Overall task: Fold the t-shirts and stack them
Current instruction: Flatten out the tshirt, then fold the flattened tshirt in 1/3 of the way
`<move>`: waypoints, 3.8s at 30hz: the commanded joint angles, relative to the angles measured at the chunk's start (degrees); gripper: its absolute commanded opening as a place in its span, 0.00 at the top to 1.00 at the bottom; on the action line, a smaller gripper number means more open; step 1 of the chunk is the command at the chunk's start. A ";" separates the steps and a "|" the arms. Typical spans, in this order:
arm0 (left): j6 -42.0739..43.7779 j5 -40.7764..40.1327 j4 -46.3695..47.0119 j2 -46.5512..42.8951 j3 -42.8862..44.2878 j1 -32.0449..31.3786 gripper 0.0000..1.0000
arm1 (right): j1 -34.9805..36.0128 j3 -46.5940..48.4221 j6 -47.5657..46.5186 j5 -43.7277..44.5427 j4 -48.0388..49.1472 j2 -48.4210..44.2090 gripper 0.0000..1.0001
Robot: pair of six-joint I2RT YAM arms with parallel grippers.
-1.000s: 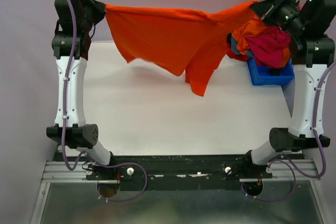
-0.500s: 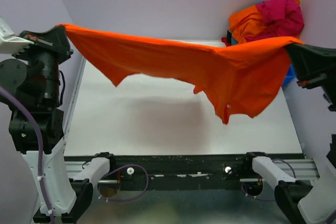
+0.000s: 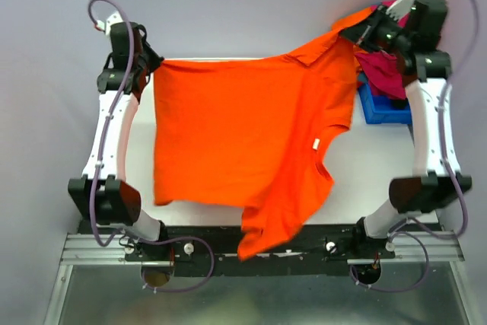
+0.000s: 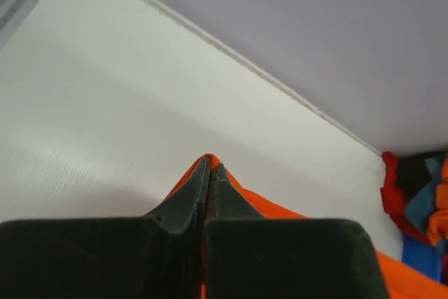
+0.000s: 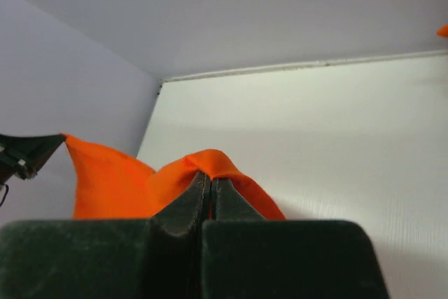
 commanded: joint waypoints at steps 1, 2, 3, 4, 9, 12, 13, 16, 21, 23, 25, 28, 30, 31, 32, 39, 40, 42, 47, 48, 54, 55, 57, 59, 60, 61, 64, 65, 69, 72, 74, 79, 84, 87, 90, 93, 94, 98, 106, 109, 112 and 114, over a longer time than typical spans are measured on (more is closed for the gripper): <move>-0.72 1.43 1.51 5.00 8.75 0.18 1.00 | -0.23 15.58 1.31 -2.87 -2.44 9.77 0.99; -0.11 0.20 -0.51 8.41 14.35 0.18 1.00 | -0.32 22.76 1.30 -1.82 -3.93 13.37 0.99; 0.25 -0.51 -3.57 12.01 20.59 1.66 1.00 | -0.41 30.67 1.48 -0.77 -5.60 16.54 0.99; 0.42 -0.69 -6.56 15.35 28.57 1.85 1.00 | -1.02 36.23 2.52 -0.76 -6.14 19.61 0.99; -2.64 4.48 -10.30 26.37 49.75 3.35 1.00 | -5.59 28.58 12.37 -7.08 8.51 18.42 0.99; -3.35 6.16 -1.79 22.78 36.02 3.35 1.00 | -6.82 27.15 11.94 -8.83 8.45 19.81 0.99; -3.53 6.17 1.46 21.38 30.38 3.43 1.00 | -7.61 26.19 12.46 -10.32 8.36 20.43 0.99; -4.23 6.69 9.11 18.47 14.99 3.43 1.00 | -7.88 19.35 11.33 -14.28 8.62 20.61 0.99; -7.39 7.75 22.03 12.32 -11.72 3.35 1.00 | -7.88 -13.57 10.71 -15.61 19.66 11.41 0.99; -8.45 7.75 26.78 8.81 -21.48 3.00 1.00 | -7.97 -26.59 10.80 -14.12 23.11 7.09 0.99; -9.24 7.57 30.83 4.60 -30.54 2.30 1.00 | -7.97 -38.63 10.71 -13.24 26.71 3.05 0.99; -9.94 5.73 34.18 -2.87 -42.50 1.50 1.00 | -7.88 -54.63 11.50 -11.49 30.68 -3.71 0.99; -10.56 3.89 35.68 -8.66 -50.06 1.41 1.00 | -7.88 -61.33 11.15 -8.76 30.86 -9.25 0.99; -11.08 3.10 35.60 -11.48 -53.75 1.41 1.00 | -7.97 -64.15 10.80 -7.97 30.77 -11.88 0.99; -11.44 2.65 35.33 -14.38 -56.66 1.41 1.00 | -7.88 -66.87 10.45 -7.27 30.08 -14.69 0.99; -13.90 4.49 27.79 -30.56 -72.24 1.33 1.00 | -7.88 -80.33 7.46 0.12 15.42 -35.34 0.99; -13.99 4.50 26.12 -32.49 -73.29 1.33 1.00 | -7.97 -82.00 7.11 0.12 14.00 -38.59 0.99; -13.73 4.50 23.13 -36.45 -75.14 1.33 1.00 | -7.88 -83.50 6.58 -0.05 9.87 -43.61 0.99; -13.73 3.00 18.64 -41.91 -76.64 1.41 1.00 | -7.79 -83.43 4.48 -1.20 5.55 -48.47 0.99; -13.81 2.83 18.20 -42.27 -76.56 1.33 1.00 | -7.79 -82.55 3.86 -0.33 4.94 -48.04 0.99; -13.37 2.03 20.73 -37.71 -74.28 1.41 1.00 | -7.53 -77.63 0.26 -0.32 8.71 -36.72 0.99; -13.29 1.69 21.35 -35.87 -73.31 1.33 1.00 | -7.44 -76.14 0.08 -0.14 9.23 -34.17 0.99; -13.99 1.42 22.06 -32.27 -71.20 1.41 1.00 | -6.66 -72.63 -0.54 0.21 10.03 -28.81 0.99; -14.25 1.42 22.58 -29.19 -69.36 1.24 1.00 | -5.25 -69.72 -0.89 1.61 10.20 -24.85 0.99; -14.51 1.68 23.28 -28.04 -68.91 1.32 1.00 | -4.37 -68.41 -0.98 2.57 10.21 -22.91 0.99; -14.78 1.94 24.34 -26.99 -68.73 1.24 1.00 | -3.84 -67.00 -1.15 3.45 10.12 -21.24 0.99; -15.48 2.04 26.71 -24.52 -67.68 1.33 1.00 | -2.87 -63.31 -1.24 4.60 9.68 -16.06 0.99; -15.48 1.86 26.81 -23.56 -67.16 1.33 1.00 | -2.70 -62.43 -1.16 4.43 9.85 -14.65 0.99; -15.04 0.28 27.07 -19.95 -65.05 1.33 1.00 | -0.51 -58.04 -1.50 5.92 10.12 -9.99 0.99; -14.87 -0.34 27.68 -17.58 -63.73 1.32 1.00 | 0.73 -53.64 -2.65 7.59 8.72 -5.51 0.99; -14.78 -0.43 28.73 -15.56 -62.94 1.33 1.00 | 0.73 -50.65 -3.17 8.21 7.84 -2.61 0.99; -13.55 -0.60 29.18 -9.23 -58.98 1.32 1.00 | 2.75 -45.02 -4.32 9.35 6.60 4.08 0.99; -13.20 -1.57 29.35 -6.85 -57.48 1.33 1.00 | 2.93 -40.72 -5.99 9.44 4.68 8.21 0.99; -13.37 -1.57 30.14 -6.06 -57.31 1.33 1.00 | 3.02 -38.08 -6.95 10.58 3.01 10.67 0.99; -13.37 -1.30 30.67 -4.66 -56.78 1.24 1.00 | 3.02 -35.97 -7.57 11.81 1.86 12.43 0.99; -13.37 -1.13 30.85 -2.99 -56.26 0.97 1.00 | 3.02 -34.30 -7.75 11.64 1.59 13.93 0.99; -13.37 -1.04 30.85 -2.37 -56.08 0.89 1.00 | 3.02 -33.42 -7.92 11.90 0.98 14.54 0.99; -13.20 -1.13 32.52 -0.44 -55.29 0.89 1.00 | 2.93 -30.78 -8.27 12.43 -0.25 16.39 0.99; -12.85 -1.66 33.92 3.43 -53.00 0.89 1.00 | 3.02 -24.90 -8.72 12.87 -2.53 20.95 0.99; -12.84 -1.39 35.77 5.27 -52.30 0.89 1.00 | 3.02 -21.30 -8.36 13.40 -3.24 23.50 0.94; -11.88 -0.17 35.69 8.26 -49.50 0.89 0.49 | 3.11 -19.88 -6.88 14.27 -2.19 24.31 0.46; -10.57 0.71 33.67 9.14 -47.47 0.89 0.27 | 3.11 -23.54 -5.03 13.84 0.78 21.33 0.44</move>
